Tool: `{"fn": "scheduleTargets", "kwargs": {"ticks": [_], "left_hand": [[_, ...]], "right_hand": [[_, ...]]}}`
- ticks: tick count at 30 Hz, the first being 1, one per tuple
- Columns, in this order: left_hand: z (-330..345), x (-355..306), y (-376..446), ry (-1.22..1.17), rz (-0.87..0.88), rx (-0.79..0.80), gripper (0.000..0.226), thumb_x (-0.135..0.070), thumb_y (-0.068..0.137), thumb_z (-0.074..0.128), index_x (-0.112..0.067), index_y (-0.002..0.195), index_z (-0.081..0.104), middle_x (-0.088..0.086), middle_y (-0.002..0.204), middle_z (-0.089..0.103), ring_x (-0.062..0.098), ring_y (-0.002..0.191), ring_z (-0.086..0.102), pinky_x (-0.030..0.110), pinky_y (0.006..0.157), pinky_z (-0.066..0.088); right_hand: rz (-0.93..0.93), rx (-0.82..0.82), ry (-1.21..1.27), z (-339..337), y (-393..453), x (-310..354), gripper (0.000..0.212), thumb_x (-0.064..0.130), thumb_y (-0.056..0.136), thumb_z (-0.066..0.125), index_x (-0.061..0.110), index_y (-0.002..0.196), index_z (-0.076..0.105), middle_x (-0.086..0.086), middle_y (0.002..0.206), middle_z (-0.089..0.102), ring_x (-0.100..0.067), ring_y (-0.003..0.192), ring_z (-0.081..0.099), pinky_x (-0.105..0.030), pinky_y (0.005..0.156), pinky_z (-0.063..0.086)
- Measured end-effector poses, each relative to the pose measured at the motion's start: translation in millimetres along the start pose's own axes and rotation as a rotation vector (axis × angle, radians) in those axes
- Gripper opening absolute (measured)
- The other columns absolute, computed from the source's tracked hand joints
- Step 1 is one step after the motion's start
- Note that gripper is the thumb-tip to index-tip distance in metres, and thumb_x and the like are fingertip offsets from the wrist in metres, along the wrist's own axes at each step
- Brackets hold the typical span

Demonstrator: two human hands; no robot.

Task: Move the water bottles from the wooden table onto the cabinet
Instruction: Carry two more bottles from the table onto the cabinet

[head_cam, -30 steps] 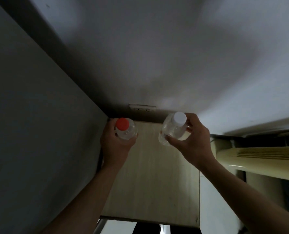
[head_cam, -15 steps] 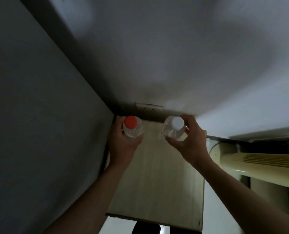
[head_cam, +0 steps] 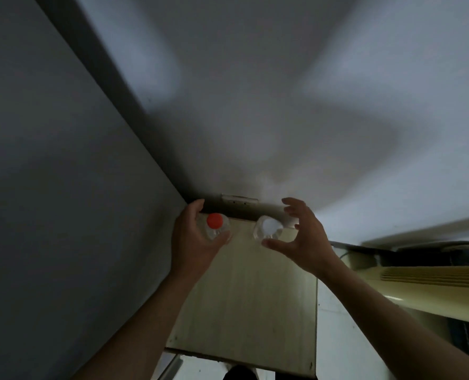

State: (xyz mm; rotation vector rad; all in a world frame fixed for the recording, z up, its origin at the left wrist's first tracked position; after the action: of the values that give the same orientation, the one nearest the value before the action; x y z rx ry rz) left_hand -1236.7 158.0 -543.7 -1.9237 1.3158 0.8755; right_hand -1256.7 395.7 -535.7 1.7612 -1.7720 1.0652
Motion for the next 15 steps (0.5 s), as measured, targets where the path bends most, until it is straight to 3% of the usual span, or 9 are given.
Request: {"fn": "scheduleTargets", "kwargs": {"ticks": [4,8,13,15], "left_hand": [[-30,-48,3,0.144,0.069,0.033,0.076,-0.035,0.063,0.090,-0.016,0.129,0.056,0.004,0.126,0.059,0.022,0.119,0.052,0.027,0.092,0.040],[-59,-96,4,0.252,0.124,0.042,0.073,-0.042,0.062,0.089,-0.012,0.122,0.060,0.008,0.117,0.062,0.026,0.109,0.057,0.029,0.085,0.045],[-88,-161,-11,0.300,0.206,0.052,0.062,-0.040,0.073,0.083,-0.015,0.125,0.060,0.005,0.126,0.058,0.026,0.120,0.050,0.027,0.098,0.037],[-97,-187,-19,0.303,0.234,0.085,0.059,-0.040,0.075,0.080,-0.014,0.124,0.061,0.006,0.128,0.058,0.026,0.122,0.050,0.026,0.100,0.035]], "right_hand": [[-0.030,0.034,-0.048,-38,-2,41,0.094,0.049,0.065,0.086,0.035,0.142,0.035,0.003,0.144,0.045,-0.015,0.125,0.047,-0.035,0.104,0.042],[-0.117,0.053,-0.156,-86,-8,89,0.073,0.066,0.078,0.065,0.035,0.141,0.042,0.006,0.149,0.042,-0.014,0.135,0.039,-0.030,0.106,0.032],[-0.154,-0.026,-0.208,-155,-32,147,0.070,0.068,0.085,0.043,0.028,0.142,0.045,-0.001,0.150,0.044,-0.018,0.136,0.040,-0.037,0.111,0.036],[-0.168,-0.089,-0.215,-186,-51,164,0.073,0.068,0.084,0.039,0.024,0.141,0.047,-0.003,0.147,0.048,-0.018,0.134,0.043,-0.034,0.109,0.036]]}}
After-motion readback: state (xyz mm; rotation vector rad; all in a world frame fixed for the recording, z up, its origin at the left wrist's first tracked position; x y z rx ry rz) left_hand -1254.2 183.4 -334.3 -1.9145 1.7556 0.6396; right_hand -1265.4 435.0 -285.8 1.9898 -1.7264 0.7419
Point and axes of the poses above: each hand's wrist, its own y-axis towards the middle knuckle, its own z-axis out of the palm, x = y × z, the point moved 2 cm from there along y, towards the middle knuckle
